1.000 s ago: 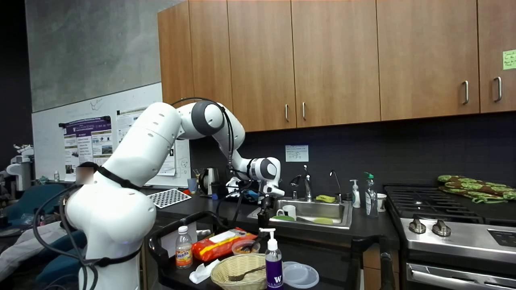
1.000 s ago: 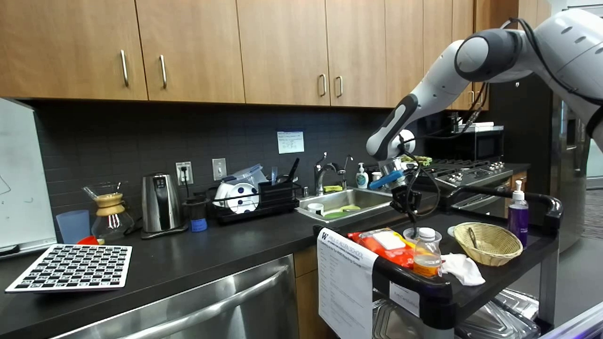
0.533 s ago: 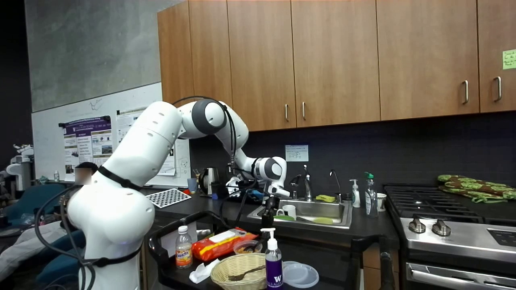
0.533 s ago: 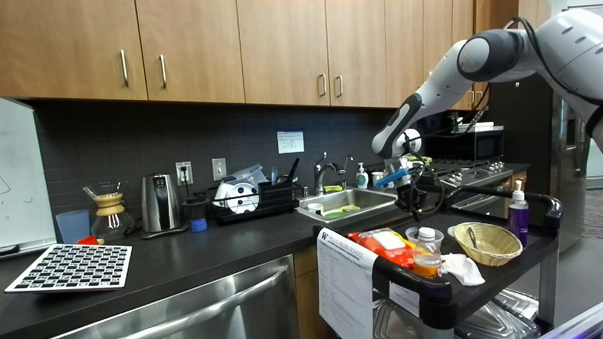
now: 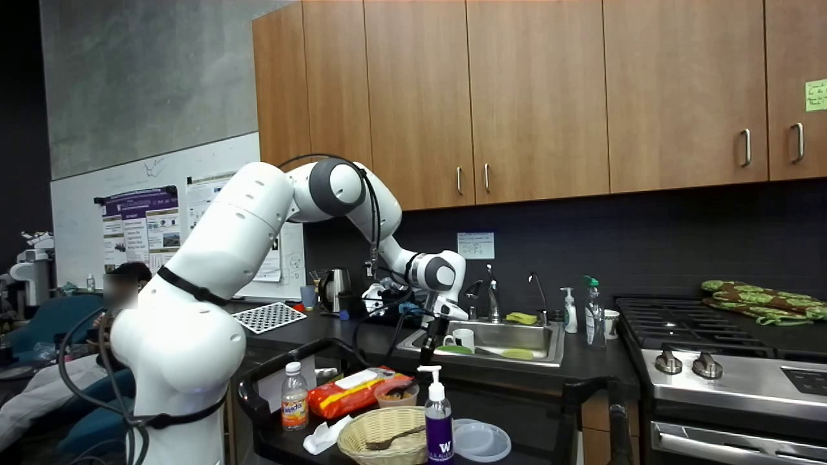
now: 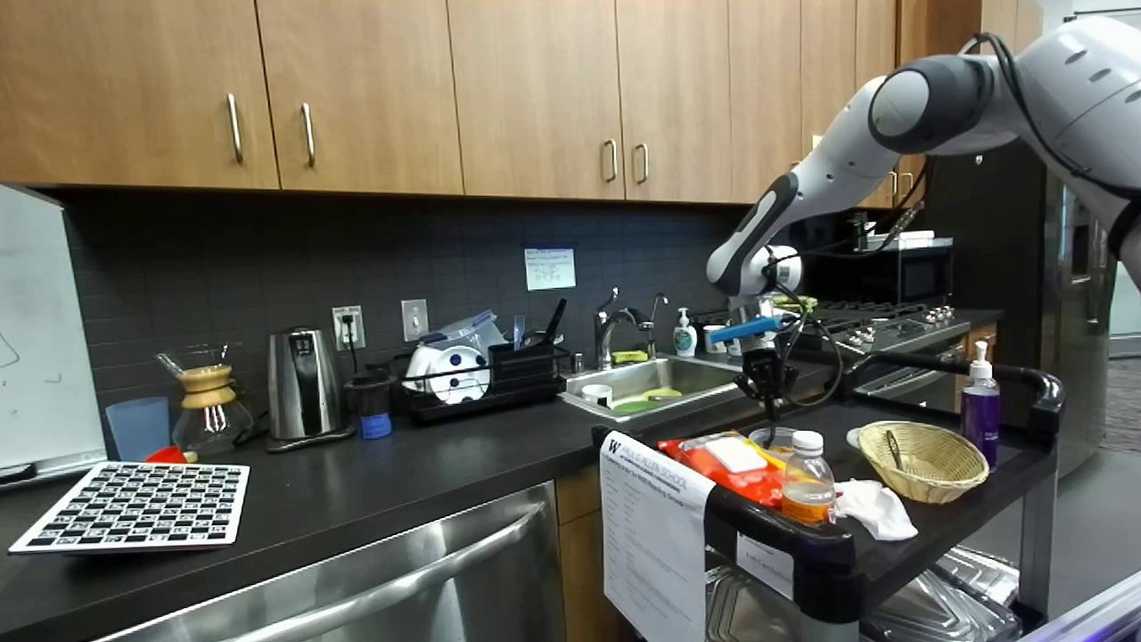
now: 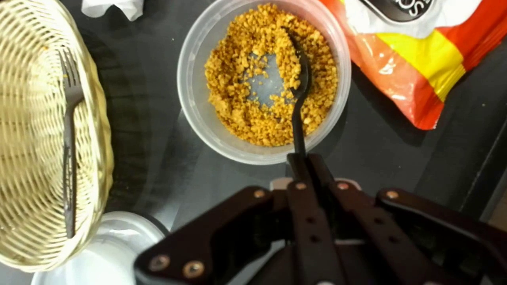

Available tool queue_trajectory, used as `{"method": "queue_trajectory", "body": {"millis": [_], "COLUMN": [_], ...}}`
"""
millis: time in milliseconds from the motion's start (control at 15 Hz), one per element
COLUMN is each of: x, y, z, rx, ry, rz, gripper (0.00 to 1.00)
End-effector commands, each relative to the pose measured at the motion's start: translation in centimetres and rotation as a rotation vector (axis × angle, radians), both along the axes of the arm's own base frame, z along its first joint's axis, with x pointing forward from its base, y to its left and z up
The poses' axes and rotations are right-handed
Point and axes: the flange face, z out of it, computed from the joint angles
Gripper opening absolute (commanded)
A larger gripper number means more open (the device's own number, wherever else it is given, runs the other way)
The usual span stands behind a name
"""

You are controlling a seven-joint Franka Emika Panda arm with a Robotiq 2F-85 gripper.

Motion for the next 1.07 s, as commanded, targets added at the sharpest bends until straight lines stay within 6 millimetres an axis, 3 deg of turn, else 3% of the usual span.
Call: {"method": "queue_trajectory", "body": {"millis": [0, 67, 133, 200, 333, 467, 733, 1000], "x": [-1.0, -1.3, -1.3, -1.3, -1.4, -1.3, -1.0, -1.4], "y": [-0.6, -0.6, -0.6, -0.6, -0.3, 0.6, 3.2, 5.7], "z": [0.4, 0.3, 0.4, 0.4, 0.5, 1.5, 5.6, 11.6], "rx": [-0.006, -0.013, -0.017, -0.02, -0.023, -0.021, -0.025, 0.035], "ry": [0.009, 0.012, 0.013, 0.012, 0.01, -0.018, -0.115, -0.22], "rz": [-0.001, 0.0, 0.001, 0.004, 0.013, 0.037, 0.12, 0.266], "gripper": [0.01, 0.01, 0.09, 0.32, 0.35, 0.44, 0.71, 0.99]}}
